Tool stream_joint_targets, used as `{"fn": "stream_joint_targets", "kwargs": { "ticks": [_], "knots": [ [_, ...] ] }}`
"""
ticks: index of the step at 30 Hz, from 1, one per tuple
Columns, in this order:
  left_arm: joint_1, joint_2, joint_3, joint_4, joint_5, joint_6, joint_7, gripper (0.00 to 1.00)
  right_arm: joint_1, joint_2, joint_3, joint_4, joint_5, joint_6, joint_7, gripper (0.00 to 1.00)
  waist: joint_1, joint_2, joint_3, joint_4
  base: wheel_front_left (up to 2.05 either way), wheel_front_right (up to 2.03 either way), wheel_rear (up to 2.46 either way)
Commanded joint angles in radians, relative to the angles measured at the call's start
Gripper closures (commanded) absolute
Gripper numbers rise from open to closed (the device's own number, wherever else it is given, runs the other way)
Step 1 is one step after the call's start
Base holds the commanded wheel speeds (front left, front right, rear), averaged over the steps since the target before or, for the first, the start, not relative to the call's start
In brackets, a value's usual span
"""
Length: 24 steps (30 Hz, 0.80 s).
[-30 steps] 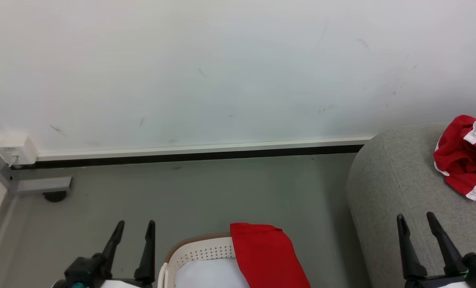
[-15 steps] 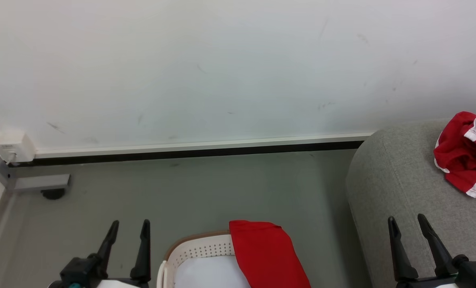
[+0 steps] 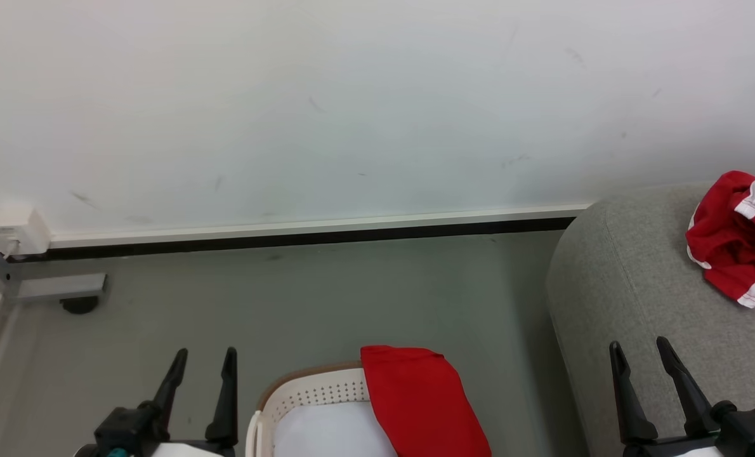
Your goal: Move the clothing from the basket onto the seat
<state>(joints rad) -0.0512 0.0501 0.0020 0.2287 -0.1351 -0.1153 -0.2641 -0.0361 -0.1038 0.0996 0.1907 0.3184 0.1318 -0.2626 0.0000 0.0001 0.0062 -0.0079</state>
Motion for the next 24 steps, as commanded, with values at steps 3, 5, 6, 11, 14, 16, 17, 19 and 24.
{"fn": "stream_joint_targets", "kwargs": {
  "ticks": [3, 5, 6, 11, 14, 16, 17, 19, 24],
  "knots": [
    [-0.009, 0.002, 0.004, -0.001, 0.007, -0.006, 0.000, 0.00, -0.024, -0.006, -0.001, -0.004, -0.002, -0.002, -0.003, 0.00, 0.0000, -0.0001, 0.020, -0.019, 0.00, 0.00, 0.00],
    [-0.017, 0.002, 0.005, -0.004, 0.010, -0.007, 0.000, 0.00, -0.035, -0.007, -0.004, -0.010, -0.006, -0.002, -0.003, 0.00, 0.0000, -0.0001, 0.039, -0.034, 0.00, 0.00, 0.00],
    [-0.022, 0.002, 0.004, -0.004, 0.013, -0.007, 0.000, 0.00, -0.041, -0.007, -0.005, -0.011, -0.006, -0.002, -0.003, 0.00, 0.0000, -0.0001, 0.049, -0.043, 0.00, 0.00, 0.00],
    [-0.057, 0.014, -0.007, 0.013, 0.015, -0.013, 0.000, 0.00, -0.068, -0.002, -0.022, -0.015, -0.010, -0.002, -0.002, 0.00, 0.0000, -0.0001, 0.099, -0.082, 0.00, 0.00, 0.00],
    [-0.082, 0.021, -0.019, 0.031, 0.014, -0.014, 0.000, 0.00, -0.077, 0.003, -0.031, -0.017, -0.014, -0.002, -0.002, 0.00, 0.0000, -0.0001, 0.123, -0.097, 0.00, 0.00, 0.00],
    [-0.104, 0.029, -0.036, 0.056, 0.011, -0.016, 0.000, 0.00, -0.091, 0.007, -0.039, -0.020, -0.019, -0.002, -0.002, 0.00, 0.0000, -0.0001, 0.148, -0.111, 0.00, 0.00, 0.00],
    [-0.115, 0.034, -0.048, 0.072, 0.011, -0.016, 0.000, 0.00, -0.096, 0.009, -0.042, -0.022, -0.020, -0.002, -0.002, 0.00, 0.0000, -0.0001, 0.161, -0.118, 0.00, 0.00, 0.00],
    [-0.139, 0.046, -0.079, 0.114, -0.011, -0.016, 0.000, 0.00, -0.111, 0.014, -0.050, -0.026, -0.027, -0.002, -0.002, 0.00, 0.0000, -0.0001, 0.189, -0.133, 0.00, 0.00, 0.00],
    [-0.221, 0.104, -0.181, 0.247, -0.064, -0.014, 0.000, 0.00, -0.150, 0.029, -0.058, -0.042, -0.040, -0.002, -0.002, 0.00, 0.0000, -0.0001, 0.271, -0.174, 0.00, 0.00, 0.00]
  ]
}}
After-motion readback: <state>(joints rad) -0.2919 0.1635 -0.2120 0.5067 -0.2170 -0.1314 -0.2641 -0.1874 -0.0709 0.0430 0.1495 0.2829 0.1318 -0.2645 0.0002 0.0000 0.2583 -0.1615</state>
